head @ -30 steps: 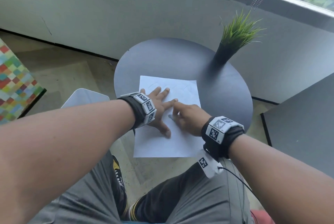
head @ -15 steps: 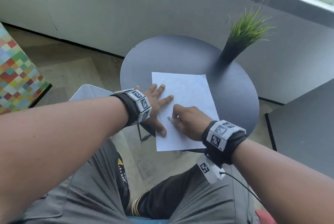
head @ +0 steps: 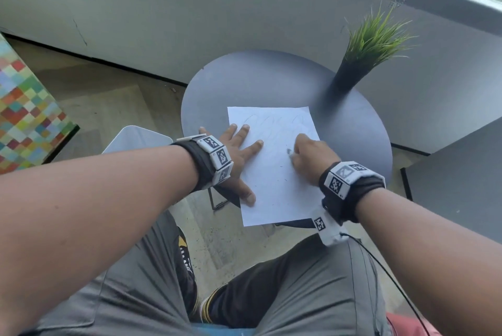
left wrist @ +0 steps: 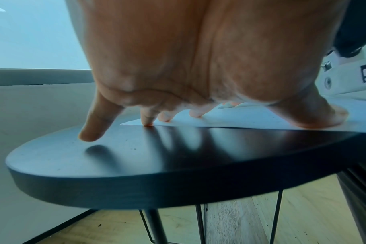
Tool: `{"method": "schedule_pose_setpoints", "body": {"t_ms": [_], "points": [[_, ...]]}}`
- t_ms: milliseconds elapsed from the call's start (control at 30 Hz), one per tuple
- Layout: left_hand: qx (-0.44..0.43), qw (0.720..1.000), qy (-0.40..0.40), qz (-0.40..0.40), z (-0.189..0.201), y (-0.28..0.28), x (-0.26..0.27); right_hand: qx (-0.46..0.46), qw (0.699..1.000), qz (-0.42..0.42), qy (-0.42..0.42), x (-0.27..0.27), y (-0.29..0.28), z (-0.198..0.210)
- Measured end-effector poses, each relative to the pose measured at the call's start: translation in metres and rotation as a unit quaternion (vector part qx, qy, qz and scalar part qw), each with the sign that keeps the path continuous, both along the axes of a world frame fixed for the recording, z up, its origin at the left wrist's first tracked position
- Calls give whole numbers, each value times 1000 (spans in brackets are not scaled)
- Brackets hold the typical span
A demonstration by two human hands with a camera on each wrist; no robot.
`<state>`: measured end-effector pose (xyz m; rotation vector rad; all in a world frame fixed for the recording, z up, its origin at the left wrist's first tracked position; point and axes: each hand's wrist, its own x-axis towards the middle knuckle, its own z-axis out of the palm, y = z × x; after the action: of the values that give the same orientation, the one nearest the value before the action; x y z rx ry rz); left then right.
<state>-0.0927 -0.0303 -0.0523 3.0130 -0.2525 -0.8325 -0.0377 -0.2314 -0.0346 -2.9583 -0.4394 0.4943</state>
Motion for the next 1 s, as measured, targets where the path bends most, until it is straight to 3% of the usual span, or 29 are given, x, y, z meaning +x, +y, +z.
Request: {"method": "schedule_pose_setpoints", "body": {"t_ms": [167, 200, 333, 400, 533, 700, 767, 867, 900, 1000], "points": [[-3, 1000, 3, 9, -2, 0, -1, 26, 974, 211, 77, -55, 41, -4], [-8, 1000, 6, 8, -1, 0, -1, 19, 976, 206, 62, -47, 39, -6], [-12, 1000, 8, 4, -2, 1, -1, -11, 1000, 23, -2, 9, 12, -2], [-11, 1000, 9, 5, -3, 1, -1, -6, 999, 46, -2, 0, 18, -2], [-14, 1000, 15, 4, 0, 1, -1, 15, 979, 193, 58, -35, 36, -5], [-12, 1000, 14, 0, -2, 2, -1, 5, 1000, 1, -1, 20, 5, -1], [-10, 1000, 15, -1, -2, 2, -1, 9, 999, 37, 7, 5, 15, -1], [-12, 1000, 14, -2, -2, 3, 0, 20, 985, 166, 46, -30, 32, -5], [-14, 1000, 16, -3, -1, 2, 0, 18, 985, 164, 43, -29, 29, -5], [-20, 1000, 15, -4, 0, 2, -2, 34, 998, 48, 38, -1, 3, -1]]}}
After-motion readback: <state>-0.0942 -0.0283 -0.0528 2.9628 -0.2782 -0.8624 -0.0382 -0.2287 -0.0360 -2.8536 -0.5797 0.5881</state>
